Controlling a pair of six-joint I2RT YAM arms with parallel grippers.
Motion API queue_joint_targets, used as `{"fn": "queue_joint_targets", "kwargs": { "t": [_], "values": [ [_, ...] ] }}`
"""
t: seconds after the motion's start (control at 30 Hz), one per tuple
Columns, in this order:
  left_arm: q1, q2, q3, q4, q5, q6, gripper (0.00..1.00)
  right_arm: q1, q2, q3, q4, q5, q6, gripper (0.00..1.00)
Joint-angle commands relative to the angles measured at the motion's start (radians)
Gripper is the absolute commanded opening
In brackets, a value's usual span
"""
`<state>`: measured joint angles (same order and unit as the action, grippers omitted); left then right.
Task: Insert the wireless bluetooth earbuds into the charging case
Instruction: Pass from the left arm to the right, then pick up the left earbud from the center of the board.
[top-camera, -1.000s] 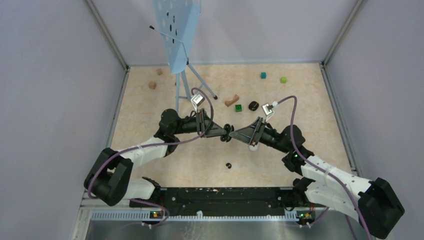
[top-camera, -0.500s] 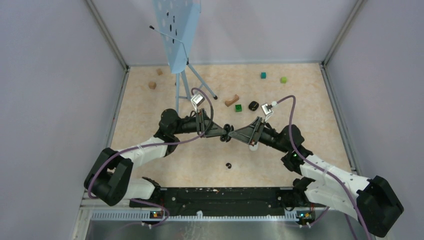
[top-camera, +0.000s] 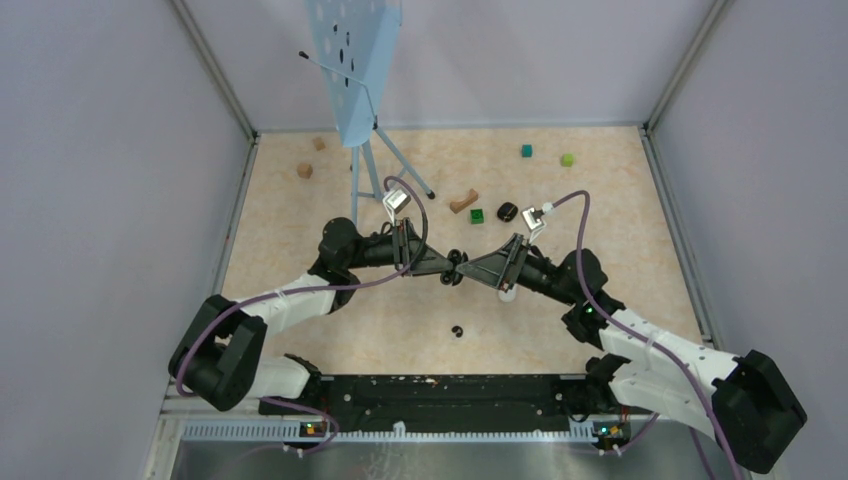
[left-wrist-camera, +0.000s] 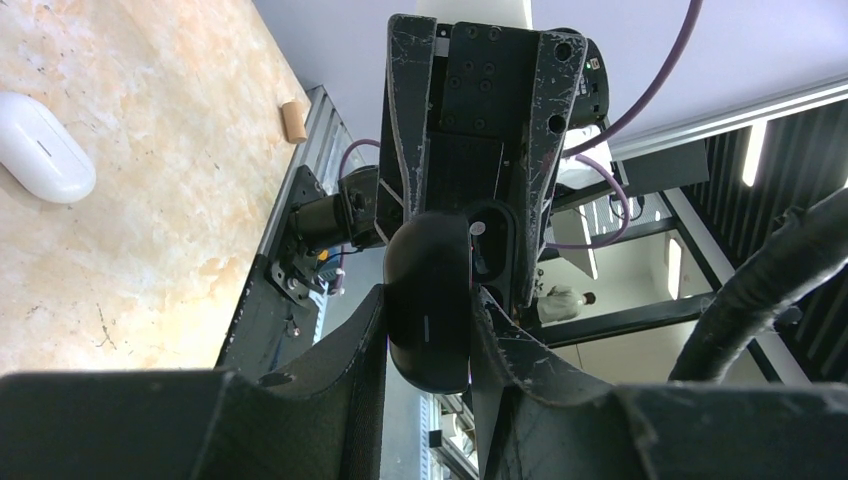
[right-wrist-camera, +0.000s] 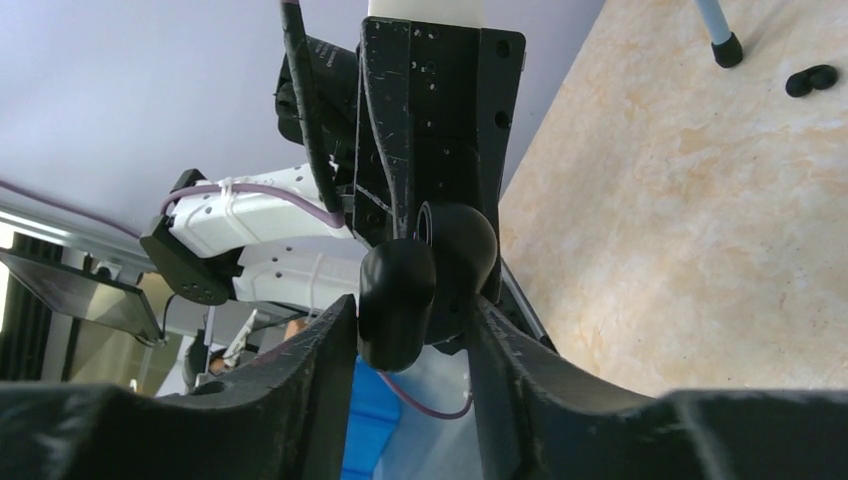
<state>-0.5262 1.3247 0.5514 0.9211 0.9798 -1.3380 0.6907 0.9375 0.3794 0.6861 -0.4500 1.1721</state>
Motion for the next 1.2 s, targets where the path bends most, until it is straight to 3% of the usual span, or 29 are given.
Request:
{"fn": "queue_joint_targets", "kwargs": {
  "t": [0.0,0.23,0.3,0.33,0.37,0.43,0.5,0.6,0.7,0.8,0.9,1.0,1.17],
  "values": [
    [-0.001,-0.006,0.013,0.059,0.014,-0.004,0.09,-0.004,0.001,0.027,0.032,0.002,-0.012,0.39],
    [0.0,-0.009,0.013,0.043,0.015,0.005,0.13,-0.005,-0.01,0.015,0.018,0.025,-0.003,0.16],
    [0.0,-0.013,0.022,0.014,0.023,0.029,0.29,-0.005,-0.024,0.015,-0.027,0.04,-0.002,0.07],
    [0.001,-0.02,0.03,-0.023,0.025,0.061,0.45,-0.006,-0.034,0.02,-0.066,0.048,-0.002,0.0],
    [0.002,-0.036,0.046,-0.089,0.022,0.106,0.55,-0.007,-0.043,0.027,-0.111,0.054,-0.007,0.0],
    [0.004,-0.067,0.09,-0.284,-0.001,0.241,0.66,-0.017,-0.067,0.044,-0.216,0.07,-0.025,0.0],
    [0.005,-0.104,0.149,-0.519,-0.054,0.404,0.71,-0.038,-0.105,0.053,-0.314,0.073,-0.048,0.0],
    [0.006,-0.151,0.233,-0.816,-0.167,0.613,0.75,-0.109,-0.181,0.071,-0.484,0.066,-0.104,0.0],
    [0.006,-0.183,0.298,-1.07,-0.319,0.781,0.78,-0.179,-0.242,0.138,-0.763,0.101,-0.223,0.0],
    [0.005,-0.214,0.316,-1.189,-0.506,0.9,0.79,-0.222,-0.241,0.215,-1.008,0.149,-0.344,0.0],
    [0.004,-0.242,0.287,-1.24,-0.704,0.971,0.78,-0.23,-0.232,0.261,-1.108,0.189,-0.419,0.0],
    [-0.012,-0.256,0.226,-1.227,-0.861,1.029,0.79,-0.233,-0.235,0.262,-1.106,0.192,-0.434,0.0],
    [-0.14,-0.257,0.173,-1.169,-1.201,1.064,0.88,-0.235,-0.225,0.242,-1.064,0.164,-0.422,0.0]
  ]
}}
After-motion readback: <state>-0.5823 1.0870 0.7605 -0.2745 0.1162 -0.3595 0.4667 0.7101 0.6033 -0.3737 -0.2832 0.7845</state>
